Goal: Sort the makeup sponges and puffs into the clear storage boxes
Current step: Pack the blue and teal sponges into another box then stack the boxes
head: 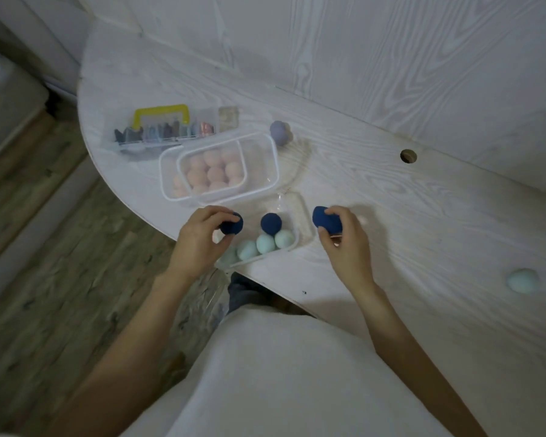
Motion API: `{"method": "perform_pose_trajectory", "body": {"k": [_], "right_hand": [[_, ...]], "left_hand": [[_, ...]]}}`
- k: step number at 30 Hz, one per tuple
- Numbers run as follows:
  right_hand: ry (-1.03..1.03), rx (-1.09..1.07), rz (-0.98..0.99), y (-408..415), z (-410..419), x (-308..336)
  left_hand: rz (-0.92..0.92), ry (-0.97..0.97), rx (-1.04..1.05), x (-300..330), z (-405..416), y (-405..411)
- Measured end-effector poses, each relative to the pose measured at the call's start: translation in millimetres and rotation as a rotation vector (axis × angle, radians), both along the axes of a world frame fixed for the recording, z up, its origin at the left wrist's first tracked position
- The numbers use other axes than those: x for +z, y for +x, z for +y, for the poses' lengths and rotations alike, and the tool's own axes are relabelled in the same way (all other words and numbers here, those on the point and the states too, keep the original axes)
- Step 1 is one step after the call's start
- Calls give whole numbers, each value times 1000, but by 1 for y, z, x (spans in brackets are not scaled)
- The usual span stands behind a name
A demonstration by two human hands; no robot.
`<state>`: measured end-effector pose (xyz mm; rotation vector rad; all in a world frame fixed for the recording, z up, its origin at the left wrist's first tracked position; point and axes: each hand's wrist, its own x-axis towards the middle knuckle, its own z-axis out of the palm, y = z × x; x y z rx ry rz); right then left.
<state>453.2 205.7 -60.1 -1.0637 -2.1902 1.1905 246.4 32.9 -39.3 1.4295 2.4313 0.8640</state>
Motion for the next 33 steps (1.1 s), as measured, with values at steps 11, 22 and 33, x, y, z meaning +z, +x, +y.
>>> {"method": "perform_pose_trajectory", "body": {"k": [11,22,33], "right_hand": [[-203,40,174,-32,-19,48],[552,535,-345,-100,-38,23],[523,724,-580,-106,-28,13]], "left_hand": [[180,-345,-91,-10,11,-2],[183,-361,-33,-9,-3,11],[136,-330,-23,-20,-15,23]]}}
